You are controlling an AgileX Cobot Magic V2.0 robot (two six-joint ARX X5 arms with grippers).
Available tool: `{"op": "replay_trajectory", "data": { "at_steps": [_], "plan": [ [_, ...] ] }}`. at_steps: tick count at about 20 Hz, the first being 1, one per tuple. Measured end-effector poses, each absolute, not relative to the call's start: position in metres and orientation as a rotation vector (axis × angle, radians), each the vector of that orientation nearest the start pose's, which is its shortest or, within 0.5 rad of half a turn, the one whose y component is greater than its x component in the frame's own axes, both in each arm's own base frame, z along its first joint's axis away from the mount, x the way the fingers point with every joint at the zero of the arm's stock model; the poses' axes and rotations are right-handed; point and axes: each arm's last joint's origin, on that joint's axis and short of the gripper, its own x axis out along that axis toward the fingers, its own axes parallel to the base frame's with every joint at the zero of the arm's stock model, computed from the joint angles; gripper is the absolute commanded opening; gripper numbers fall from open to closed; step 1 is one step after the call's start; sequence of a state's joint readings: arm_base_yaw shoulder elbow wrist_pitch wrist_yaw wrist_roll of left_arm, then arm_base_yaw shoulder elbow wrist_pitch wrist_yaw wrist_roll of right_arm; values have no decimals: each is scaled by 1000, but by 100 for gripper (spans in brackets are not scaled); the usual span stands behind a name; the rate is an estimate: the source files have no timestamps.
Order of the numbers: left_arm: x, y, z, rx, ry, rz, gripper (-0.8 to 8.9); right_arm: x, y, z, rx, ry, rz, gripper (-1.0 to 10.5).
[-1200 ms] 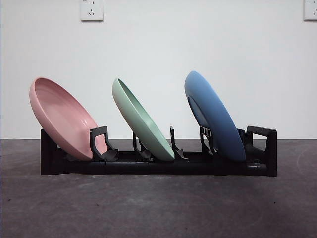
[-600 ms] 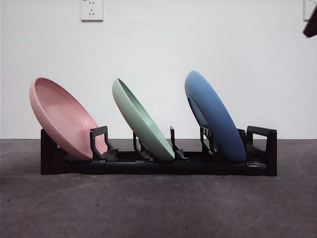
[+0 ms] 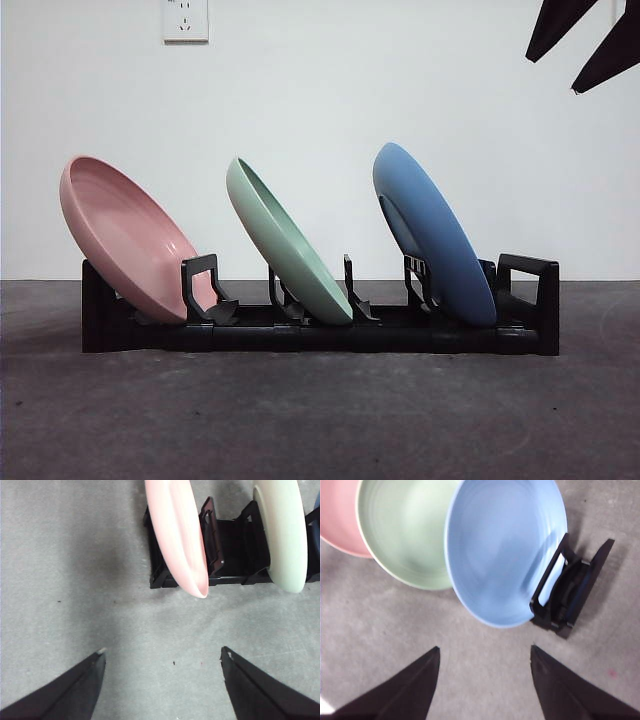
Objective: Place the plate
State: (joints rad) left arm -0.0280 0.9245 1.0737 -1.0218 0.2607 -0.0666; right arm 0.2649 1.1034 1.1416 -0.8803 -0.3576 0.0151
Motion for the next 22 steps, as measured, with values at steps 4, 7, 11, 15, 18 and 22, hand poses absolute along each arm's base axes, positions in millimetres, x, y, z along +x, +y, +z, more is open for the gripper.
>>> {"op": "replay_trajectory", "data": {
  "at_steps": [4, 7, 11, 15, 18, 22],
  "plan": [
    [155, -12, 337, -162, 873, -245, 375, 214, 74, 345, 75, 927, 553, 290],
    [156, -12, 338, -164, 864, -244, 375, 247, 90, 352, 121, 957, 584, 287],
    [156, -12, 338, -165, 864, -244, 375, 291, 114, 345, 202, 1028, 660, 287],
    [156, -12, 338, -163, 858, -245, 375, 320, 136, 334, 202, 1069, 675, 287],
    [157, -12, 339, -163, 847, -246, 375, 330, 152, 331, 176, 1063, 686, 286],
    [157, -12, 339, -162, 844, -246, 375, 336, 164, 317, 139, 1100, 659, 213]
  ]
}}
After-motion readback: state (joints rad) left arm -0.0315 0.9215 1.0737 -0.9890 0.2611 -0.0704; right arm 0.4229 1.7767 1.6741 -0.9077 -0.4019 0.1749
